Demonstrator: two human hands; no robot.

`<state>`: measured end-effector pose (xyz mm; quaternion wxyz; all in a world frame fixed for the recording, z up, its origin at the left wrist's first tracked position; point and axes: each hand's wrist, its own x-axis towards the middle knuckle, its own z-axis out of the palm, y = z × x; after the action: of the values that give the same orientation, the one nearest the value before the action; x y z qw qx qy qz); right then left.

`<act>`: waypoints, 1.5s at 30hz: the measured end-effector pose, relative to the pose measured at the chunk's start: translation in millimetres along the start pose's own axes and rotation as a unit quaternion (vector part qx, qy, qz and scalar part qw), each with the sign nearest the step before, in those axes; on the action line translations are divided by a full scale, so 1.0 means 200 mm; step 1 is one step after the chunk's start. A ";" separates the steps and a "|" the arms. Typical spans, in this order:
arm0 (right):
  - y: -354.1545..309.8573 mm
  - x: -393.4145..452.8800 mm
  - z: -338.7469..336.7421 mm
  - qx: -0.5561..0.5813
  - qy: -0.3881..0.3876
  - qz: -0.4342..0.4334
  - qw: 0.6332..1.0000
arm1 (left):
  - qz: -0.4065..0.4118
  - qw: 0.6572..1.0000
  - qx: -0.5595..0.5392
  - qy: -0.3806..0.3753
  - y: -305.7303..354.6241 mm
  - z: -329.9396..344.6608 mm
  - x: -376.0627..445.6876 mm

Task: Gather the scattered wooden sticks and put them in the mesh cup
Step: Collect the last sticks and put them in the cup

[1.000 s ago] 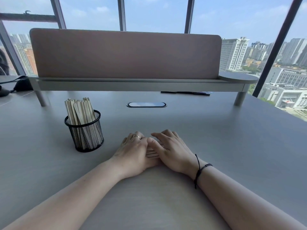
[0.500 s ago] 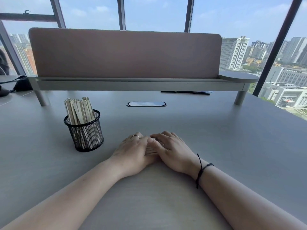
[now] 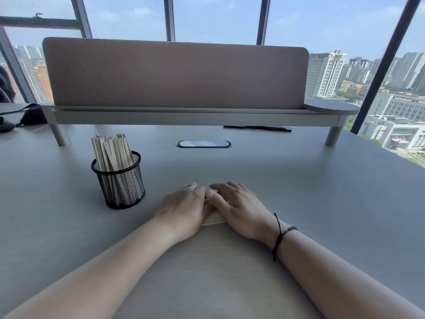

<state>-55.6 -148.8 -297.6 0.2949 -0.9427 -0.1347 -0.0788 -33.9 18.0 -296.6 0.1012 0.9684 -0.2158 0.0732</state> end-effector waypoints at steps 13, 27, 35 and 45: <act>0.00 0.00 0.00 0.005 0.006 0.000 1.000 | 0.055 0.992 0.108 0.041 -0.01 0.00 0.02; 0.00 0.00 -0.04 0.143 0.089 0.042 0.985 | 0.034 0.995 0.012 0.089 -0.02 -0.02 0.00; 0.00 -0.01 -0.04 0.096 0.087 0.024 0.991 | 0.027 0.929 -0.277 0.244 -0.17 -0.12 0.03; -0.06 -0.02 0.01 -0.100 -0.049 -0.036 0.993 | -0.073 0.783 -0.571 0.235 -0.21 -0.09 0.06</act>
<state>-62.0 -138.3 -293.7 0.1890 -0.9648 -0.1739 -0.0561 -6.3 53.3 -283.7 0.6887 0.6988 -0.1162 0.1546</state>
